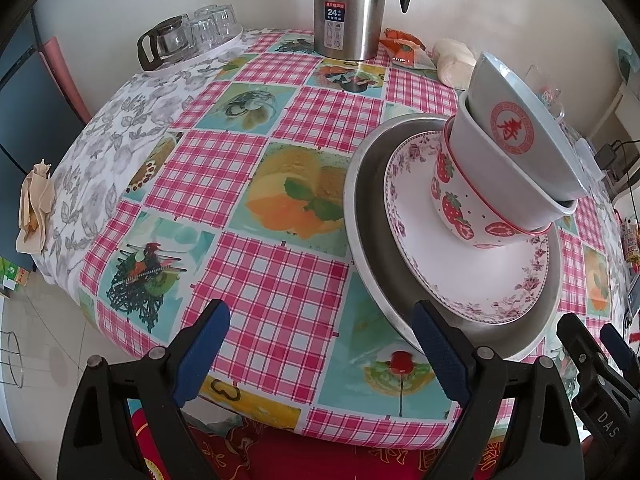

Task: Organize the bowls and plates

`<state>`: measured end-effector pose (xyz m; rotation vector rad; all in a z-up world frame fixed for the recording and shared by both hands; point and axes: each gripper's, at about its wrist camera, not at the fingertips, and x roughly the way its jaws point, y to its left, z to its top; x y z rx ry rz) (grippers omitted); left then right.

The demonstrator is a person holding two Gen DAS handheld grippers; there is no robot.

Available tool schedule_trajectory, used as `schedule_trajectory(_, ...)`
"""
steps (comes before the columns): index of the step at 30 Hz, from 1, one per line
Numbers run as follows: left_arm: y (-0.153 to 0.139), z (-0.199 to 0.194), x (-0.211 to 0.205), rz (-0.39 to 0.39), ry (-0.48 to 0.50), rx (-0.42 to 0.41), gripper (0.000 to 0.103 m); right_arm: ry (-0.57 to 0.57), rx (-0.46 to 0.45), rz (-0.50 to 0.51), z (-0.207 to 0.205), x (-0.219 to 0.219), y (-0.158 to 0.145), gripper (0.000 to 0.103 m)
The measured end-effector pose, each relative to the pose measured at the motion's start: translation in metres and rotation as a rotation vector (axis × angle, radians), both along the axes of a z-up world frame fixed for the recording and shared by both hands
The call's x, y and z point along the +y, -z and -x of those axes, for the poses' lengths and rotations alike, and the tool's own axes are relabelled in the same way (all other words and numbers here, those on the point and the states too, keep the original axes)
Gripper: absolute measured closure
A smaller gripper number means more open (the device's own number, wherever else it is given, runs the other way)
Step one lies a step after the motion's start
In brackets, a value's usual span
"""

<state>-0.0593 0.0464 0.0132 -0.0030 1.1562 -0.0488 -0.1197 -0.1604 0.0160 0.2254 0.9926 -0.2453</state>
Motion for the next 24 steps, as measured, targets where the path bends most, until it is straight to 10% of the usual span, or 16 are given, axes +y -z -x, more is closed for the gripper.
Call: schedule_trajectory(24,-0.0025,0.0006,-0.003,0.002,0.009,-0.008,0.01,-0.001,0.003,0.003,-0.001,0.0,0.0014,0.0)
